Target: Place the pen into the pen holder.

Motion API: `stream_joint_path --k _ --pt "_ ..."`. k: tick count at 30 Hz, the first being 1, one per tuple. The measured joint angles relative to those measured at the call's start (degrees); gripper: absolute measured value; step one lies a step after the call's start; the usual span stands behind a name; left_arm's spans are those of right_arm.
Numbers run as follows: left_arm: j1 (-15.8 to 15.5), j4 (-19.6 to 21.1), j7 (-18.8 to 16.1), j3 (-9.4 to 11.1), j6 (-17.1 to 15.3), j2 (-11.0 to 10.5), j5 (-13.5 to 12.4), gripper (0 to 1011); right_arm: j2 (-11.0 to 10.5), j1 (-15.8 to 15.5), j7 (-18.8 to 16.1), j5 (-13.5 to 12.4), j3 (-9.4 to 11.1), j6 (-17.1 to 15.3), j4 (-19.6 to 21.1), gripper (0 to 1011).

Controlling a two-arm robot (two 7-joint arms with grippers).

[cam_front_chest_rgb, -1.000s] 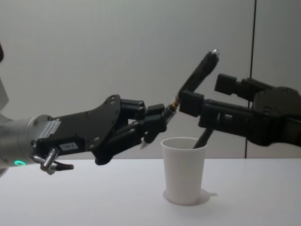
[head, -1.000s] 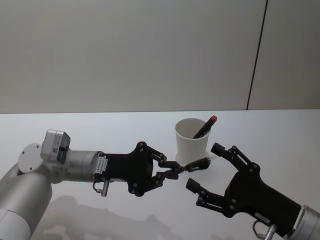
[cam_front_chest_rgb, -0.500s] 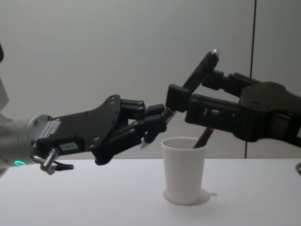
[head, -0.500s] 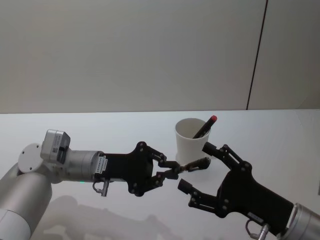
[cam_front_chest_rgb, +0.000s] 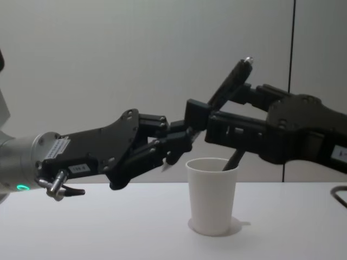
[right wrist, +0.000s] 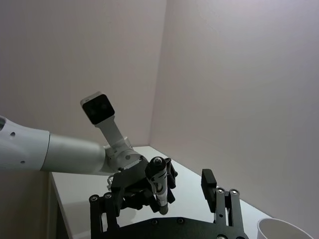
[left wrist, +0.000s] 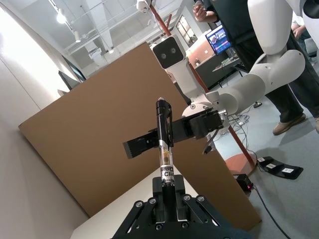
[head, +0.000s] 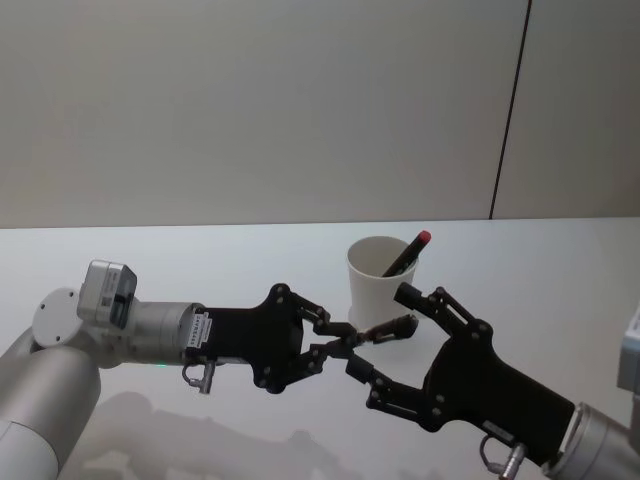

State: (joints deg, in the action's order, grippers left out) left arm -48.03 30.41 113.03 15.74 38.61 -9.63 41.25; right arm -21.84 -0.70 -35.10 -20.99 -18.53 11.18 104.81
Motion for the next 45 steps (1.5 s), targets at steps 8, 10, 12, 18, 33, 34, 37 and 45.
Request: stream_joint_path --k 8,10,12,18,33,34,37,45 --pt "0.00 0.00 0.00 0.00 0.00 0.00 0.00 138 -0.12 0.00 0.81 0.68 -0.14 -0.02 0.14 815" --pt "0.00 0.00 0.00 0.00 0.00 0.00 0.00 138 -0.15 0.00 0.92 0.75 -0.16 0.00 0.19 745" --pt "0.00 0.00 0.00 0.00 0.00 0.00 0.00 138 -0.19 0.00 1.07 0.81 -0.18 0.03 0.26 685" --pt "0.00 0.00 0.00 0.00 0.00 0.00 0.00 138 -0.33 -0.05 1.43 0.88 -0.24 0.20 0.44 485" --pt "0.00 0.01 -0.06 0.00 0.00 0.00 0.15 138 -0.56 -0.15 2.10 0.82 -0.40 0.62 0.74 153" --pt "0.00 0.01 -0.06 0.00 0.00 0.01 0.15 138 -0.57 -0.16 2.14 0.82 -0.40 0.65 0.75 153" --pt "0.00 0.01 -0.07 0.00 0.00 0.00 0.15 138 -0.64 -0.20 2.27 0.79 -0.43 0.77 0.79 153" --pt "0.00 0.01 -0.04 0.00 -0.03 0.00 0.10 138 -0.76 -0.26 2.63 0.66 -0.49 1.11 0.90 151"
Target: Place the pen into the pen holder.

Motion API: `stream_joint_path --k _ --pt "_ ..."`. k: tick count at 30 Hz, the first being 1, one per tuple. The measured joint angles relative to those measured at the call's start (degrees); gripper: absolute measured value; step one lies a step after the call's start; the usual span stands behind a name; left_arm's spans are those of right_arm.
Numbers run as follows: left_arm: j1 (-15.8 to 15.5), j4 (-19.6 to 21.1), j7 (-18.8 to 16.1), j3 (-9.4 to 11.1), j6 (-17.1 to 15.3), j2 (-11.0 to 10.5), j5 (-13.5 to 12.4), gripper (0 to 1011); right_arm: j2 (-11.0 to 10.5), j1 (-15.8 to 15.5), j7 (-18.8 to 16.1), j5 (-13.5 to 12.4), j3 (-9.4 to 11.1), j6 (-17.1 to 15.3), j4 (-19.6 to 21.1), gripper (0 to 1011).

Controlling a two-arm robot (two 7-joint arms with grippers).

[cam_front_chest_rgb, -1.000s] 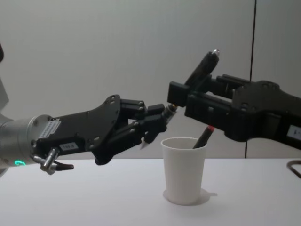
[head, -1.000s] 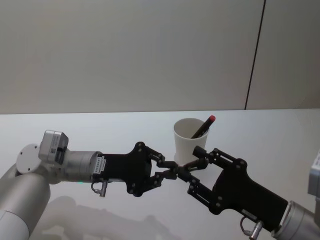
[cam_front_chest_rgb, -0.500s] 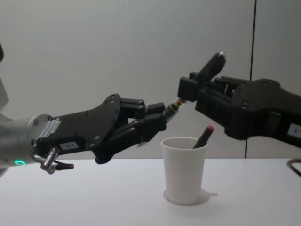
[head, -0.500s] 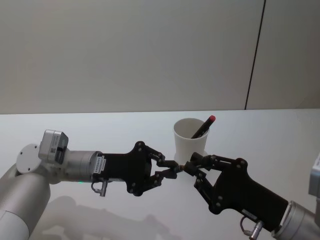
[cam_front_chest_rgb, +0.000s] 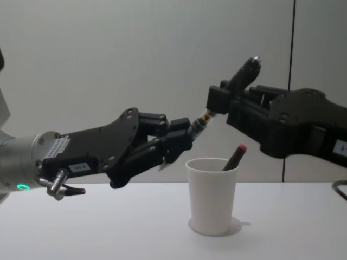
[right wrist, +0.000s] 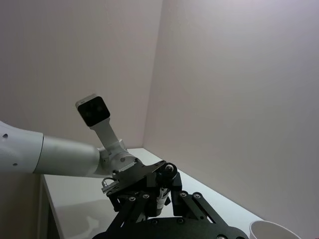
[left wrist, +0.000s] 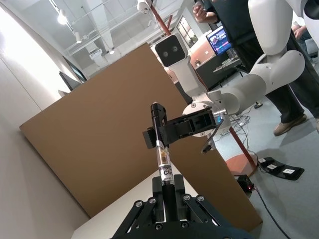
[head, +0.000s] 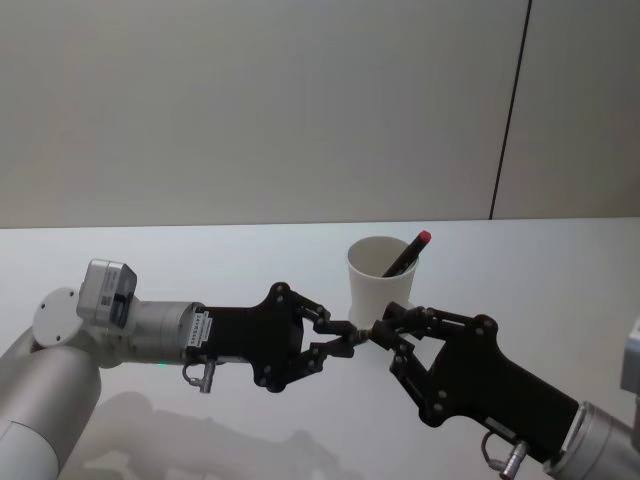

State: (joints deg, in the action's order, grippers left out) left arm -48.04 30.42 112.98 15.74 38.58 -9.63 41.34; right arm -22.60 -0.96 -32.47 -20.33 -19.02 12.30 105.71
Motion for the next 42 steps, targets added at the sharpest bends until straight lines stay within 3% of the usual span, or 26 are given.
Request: stream_joint_path --k 15,31,35,42 --pt "0.00 -0.01 0.06 0.00 0.03 -0.01 -0.11 142 -0.19 0.01 0.28 -0.32 -0.07 0.53 0.01 151" --pt "0.00 -0.03 0.16 0.00 0.07 0.00 -0.20 617 -0.41 0.11 0.34 -0.55 -0.09 0.94 -0.13 151" --pt "0.00 -0.03 0.15 0.00 0.07 0.00 -0.18 777 -0.48 0.13 0.31 -0.62 -0.12 1.01 -0.16 151" --pt "0.00 -0.01 0.12 0.00 0.07 0.00 -0.14 950 -0.55 0.18 0.31 -0.74 -0.16 1.13 -0.21 151"
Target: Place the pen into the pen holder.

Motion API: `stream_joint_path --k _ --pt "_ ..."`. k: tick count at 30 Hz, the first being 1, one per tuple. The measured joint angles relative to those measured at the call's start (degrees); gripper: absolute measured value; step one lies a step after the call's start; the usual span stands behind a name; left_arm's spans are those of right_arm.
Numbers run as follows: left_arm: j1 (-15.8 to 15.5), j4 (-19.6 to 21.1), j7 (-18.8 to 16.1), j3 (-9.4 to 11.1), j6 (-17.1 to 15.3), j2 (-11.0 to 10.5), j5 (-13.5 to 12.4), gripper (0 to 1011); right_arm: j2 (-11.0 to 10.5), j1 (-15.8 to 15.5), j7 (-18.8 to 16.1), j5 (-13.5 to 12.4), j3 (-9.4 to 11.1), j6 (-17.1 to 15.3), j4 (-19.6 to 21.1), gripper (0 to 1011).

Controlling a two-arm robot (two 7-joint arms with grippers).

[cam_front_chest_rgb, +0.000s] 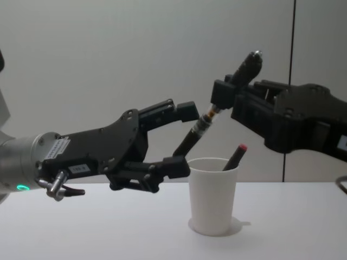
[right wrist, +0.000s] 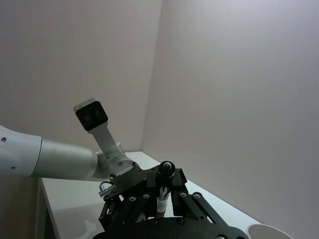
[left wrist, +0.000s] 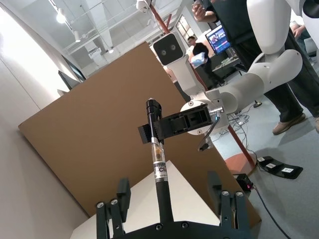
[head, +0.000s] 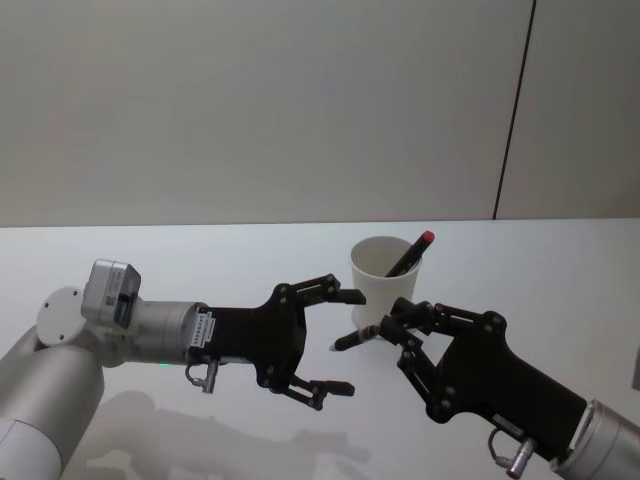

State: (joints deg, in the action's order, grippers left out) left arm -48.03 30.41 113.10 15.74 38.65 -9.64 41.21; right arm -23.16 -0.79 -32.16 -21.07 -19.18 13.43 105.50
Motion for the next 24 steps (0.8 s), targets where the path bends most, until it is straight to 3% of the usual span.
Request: stream_joint_path --k 3,13,24 --pt "0.00 0.00 -0.01 0.00 -0.01 0.00 0.02 1000 -0.03 0.04 -0.01 -0.04 -0.02 0.03 -0.01 151" --pt "0.00 0.00 -0.06 0.00 -0.05 0.00 0.05 999 -0.27 0.01 0.26 -0.07 -0.02 0.11 0.14 151" --pt "0.00 0.00 -0.08 0.00 -0.05 0.00 0.04 1000 -1.87 -1.34 3.26 0.34 0.67 0.26 1.70 151"
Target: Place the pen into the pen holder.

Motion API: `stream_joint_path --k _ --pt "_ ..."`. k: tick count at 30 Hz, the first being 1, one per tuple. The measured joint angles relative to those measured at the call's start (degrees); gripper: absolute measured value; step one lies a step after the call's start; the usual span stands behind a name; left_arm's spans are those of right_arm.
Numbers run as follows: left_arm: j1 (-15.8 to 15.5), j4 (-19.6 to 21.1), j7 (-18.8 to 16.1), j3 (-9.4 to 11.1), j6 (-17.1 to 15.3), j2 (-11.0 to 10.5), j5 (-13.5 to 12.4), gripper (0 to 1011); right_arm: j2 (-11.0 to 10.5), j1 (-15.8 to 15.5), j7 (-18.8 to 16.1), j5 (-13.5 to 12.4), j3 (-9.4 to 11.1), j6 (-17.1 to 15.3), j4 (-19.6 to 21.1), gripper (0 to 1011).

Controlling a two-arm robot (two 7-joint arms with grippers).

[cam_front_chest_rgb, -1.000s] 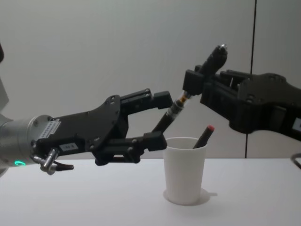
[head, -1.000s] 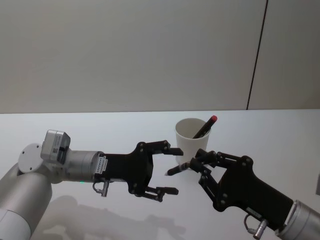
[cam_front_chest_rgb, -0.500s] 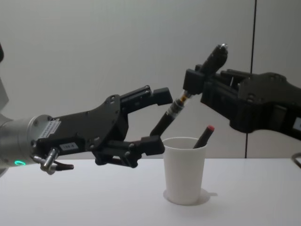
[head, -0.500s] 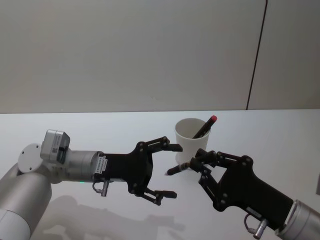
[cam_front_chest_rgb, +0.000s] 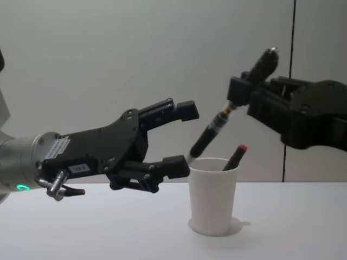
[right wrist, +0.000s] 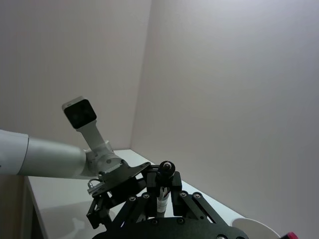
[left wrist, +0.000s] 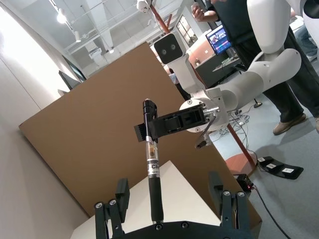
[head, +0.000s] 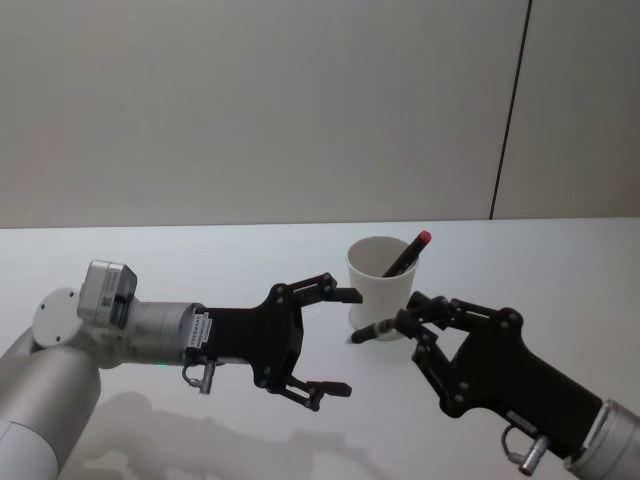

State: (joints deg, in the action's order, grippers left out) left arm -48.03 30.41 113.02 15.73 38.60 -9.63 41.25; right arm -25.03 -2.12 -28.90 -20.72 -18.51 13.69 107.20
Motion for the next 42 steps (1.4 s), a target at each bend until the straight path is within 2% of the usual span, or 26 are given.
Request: stream_joint_path --k 9,21,35,42 --pt "0.00 0.00 0.00 0.00 0.01 0.00 -0.01 1000 -1.66 -1.46 2.96 0.25 0.85 0.26 1.52 151" --pt "0.00 0.00 0.00 0.00 0.01 0.00 -0.01 1000 -2.51 -2.88 9.86 2.00 1.96 -0.05 2.82 151" --pt "0.00 0.00 0.01 0.00 0.01 0.00 -0.01 1000 -0.17 -1.88 19.48 5.84 2.76 -2.42 1.61 151" --pt "0.00 0.00 0.01 0.00 0.01 0.00 -0.01 1000 2.60 0.83 24.11 8.15 3.03 -4.09 -1.32 151"
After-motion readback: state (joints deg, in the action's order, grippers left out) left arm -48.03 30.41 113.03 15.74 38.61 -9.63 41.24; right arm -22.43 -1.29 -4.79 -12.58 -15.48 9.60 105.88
